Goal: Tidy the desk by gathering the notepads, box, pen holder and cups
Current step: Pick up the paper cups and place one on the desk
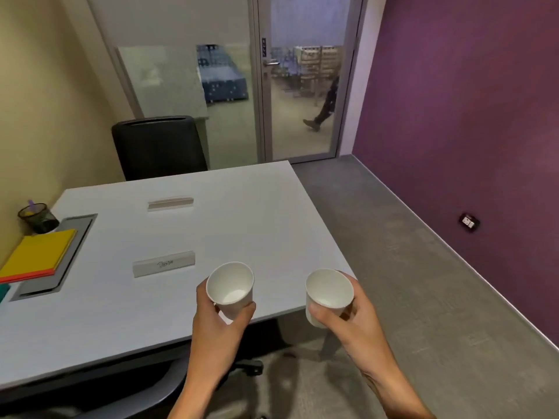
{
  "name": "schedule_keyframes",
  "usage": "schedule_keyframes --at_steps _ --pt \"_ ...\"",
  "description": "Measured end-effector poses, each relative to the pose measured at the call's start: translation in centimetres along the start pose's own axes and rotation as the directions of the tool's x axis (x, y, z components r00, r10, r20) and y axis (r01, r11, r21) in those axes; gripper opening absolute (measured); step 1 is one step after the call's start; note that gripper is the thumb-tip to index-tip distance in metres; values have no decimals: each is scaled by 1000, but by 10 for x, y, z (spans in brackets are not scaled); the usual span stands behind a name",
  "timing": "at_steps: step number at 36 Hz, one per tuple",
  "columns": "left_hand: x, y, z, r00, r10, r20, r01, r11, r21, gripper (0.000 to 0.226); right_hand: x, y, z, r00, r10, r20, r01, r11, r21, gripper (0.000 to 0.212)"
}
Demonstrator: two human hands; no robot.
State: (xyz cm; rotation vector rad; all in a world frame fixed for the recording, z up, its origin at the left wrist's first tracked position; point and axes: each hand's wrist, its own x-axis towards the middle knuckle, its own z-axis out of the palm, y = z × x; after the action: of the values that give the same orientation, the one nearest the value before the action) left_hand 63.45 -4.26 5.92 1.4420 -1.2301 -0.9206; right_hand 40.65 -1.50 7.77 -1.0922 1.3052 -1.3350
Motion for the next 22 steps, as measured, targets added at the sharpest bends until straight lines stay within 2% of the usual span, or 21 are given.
schedule_keyframes --at_steps 13,18,22 --pt "74 -22 66 998 -48 29 48 999 21 75 98 17 -17 999 27 -18 -28 999 -32 59" --pt "117 -15 85 999 -52 14 52 998 -23 75 149 15 -17 1000 15 22 -15 999 -35 61" --pt "146 -9 97 1000 -24 12 24 1000 4 74 185 19 -19 998 40 51 -38 999 -36 61"
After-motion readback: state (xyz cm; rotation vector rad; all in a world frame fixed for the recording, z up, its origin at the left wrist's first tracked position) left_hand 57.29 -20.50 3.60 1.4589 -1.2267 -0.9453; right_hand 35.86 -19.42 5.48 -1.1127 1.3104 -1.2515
